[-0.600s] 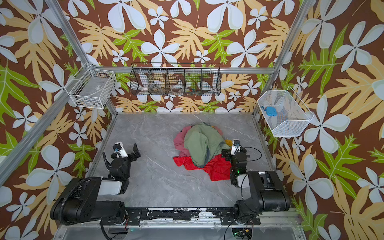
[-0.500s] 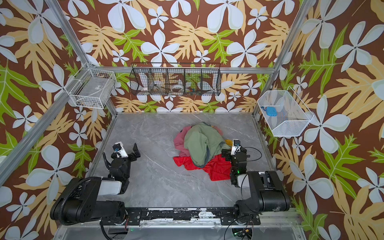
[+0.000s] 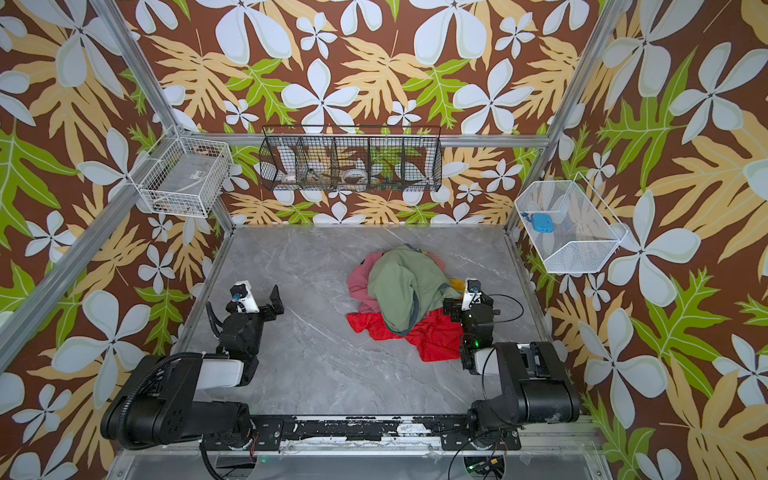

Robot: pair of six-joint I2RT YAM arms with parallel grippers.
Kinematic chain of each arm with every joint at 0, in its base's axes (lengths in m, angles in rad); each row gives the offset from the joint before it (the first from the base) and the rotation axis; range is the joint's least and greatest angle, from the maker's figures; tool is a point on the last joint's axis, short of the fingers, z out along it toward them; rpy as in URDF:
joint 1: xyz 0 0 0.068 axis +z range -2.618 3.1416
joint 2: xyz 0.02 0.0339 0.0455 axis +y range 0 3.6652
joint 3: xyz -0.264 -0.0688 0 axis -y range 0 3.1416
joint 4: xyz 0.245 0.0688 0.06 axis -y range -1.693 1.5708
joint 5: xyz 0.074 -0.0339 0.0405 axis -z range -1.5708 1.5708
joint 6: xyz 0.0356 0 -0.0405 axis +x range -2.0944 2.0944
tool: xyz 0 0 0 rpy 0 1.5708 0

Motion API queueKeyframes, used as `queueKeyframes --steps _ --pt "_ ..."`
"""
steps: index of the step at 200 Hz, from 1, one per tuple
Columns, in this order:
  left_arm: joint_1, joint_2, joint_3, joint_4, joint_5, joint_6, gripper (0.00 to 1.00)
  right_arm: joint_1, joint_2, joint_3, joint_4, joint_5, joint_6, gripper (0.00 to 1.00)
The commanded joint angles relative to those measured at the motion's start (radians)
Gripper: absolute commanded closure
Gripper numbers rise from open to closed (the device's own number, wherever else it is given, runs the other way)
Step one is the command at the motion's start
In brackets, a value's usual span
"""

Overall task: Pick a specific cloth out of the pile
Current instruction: 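Move both grippers forward toward the cloth pile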

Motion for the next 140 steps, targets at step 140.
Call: queueKeyframes --steps 140 --pt "-0.03 -0.168 0.381 -0.8 0.005 -0.31 0.01 -0.011 -0.332 0.31 -0.886 0.077 0.195 0.06"
